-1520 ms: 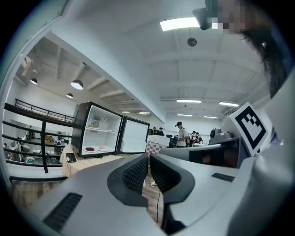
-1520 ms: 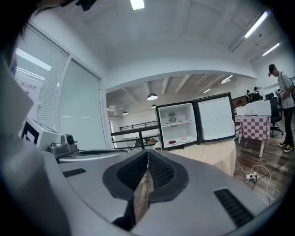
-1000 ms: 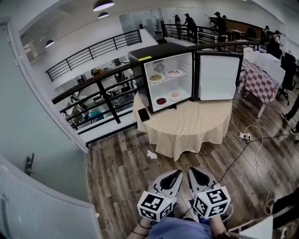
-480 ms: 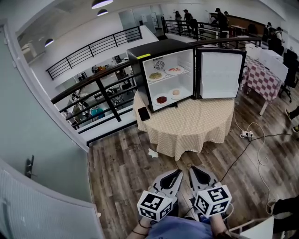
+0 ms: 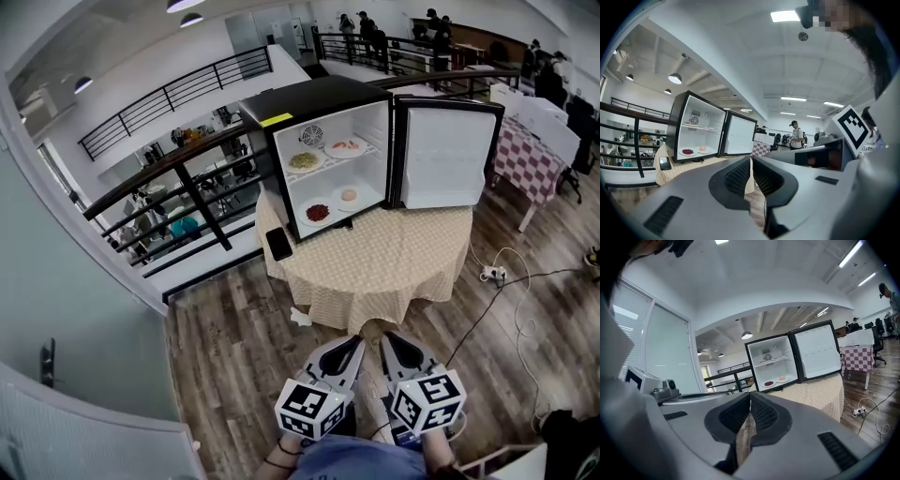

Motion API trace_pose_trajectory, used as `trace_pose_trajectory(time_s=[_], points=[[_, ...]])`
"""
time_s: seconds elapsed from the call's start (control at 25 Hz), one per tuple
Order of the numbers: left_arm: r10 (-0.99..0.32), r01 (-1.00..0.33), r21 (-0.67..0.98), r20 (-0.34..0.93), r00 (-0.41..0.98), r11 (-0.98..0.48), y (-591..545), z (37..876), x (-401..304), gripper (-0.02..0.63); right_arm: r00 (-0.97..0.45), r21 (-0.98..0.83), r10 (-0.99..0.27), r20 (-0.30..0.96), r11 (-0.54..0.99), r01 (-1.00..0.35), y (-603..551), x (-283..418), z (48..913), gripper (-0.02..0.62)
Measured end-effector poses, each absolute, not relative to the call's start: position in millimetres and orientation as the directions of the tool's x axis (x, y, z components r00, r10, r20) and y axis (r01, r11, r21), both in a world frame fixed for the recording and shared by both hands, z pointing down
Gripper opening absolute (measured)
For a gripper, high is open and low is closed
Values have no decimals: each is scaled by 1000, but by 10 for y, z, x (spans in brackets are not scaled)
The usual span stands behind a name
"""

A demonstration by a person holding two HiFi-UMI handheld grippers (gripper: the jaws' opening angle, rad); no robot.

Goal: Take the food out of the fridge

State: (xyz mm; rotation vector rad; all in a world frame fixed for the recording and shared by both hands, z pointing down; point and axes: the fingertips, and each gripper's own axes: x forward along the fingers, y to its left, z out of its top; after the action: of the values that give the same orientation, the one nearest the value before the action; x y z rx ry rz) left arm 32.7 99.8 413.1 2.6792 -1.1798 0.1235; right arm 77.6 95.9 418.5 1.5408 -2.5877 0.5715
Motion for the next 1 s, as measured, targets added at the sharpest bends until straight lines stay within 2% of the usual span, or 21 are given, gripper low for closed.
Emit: trace_pose_trajectory(time_s=[0.52, 1.0], points=[[-735, -752, 199, 166, 657, -628, -336, 4167, -191, 20, -515, -272, -794, 322, 444, -854, -245, 244, 4327, 20], [-697, -712, 218, 156, 700, -667, -1164, 4231, -385, 19, -448, -264, -823, 350, 372, -890, -987, 110, 4400, 20]])
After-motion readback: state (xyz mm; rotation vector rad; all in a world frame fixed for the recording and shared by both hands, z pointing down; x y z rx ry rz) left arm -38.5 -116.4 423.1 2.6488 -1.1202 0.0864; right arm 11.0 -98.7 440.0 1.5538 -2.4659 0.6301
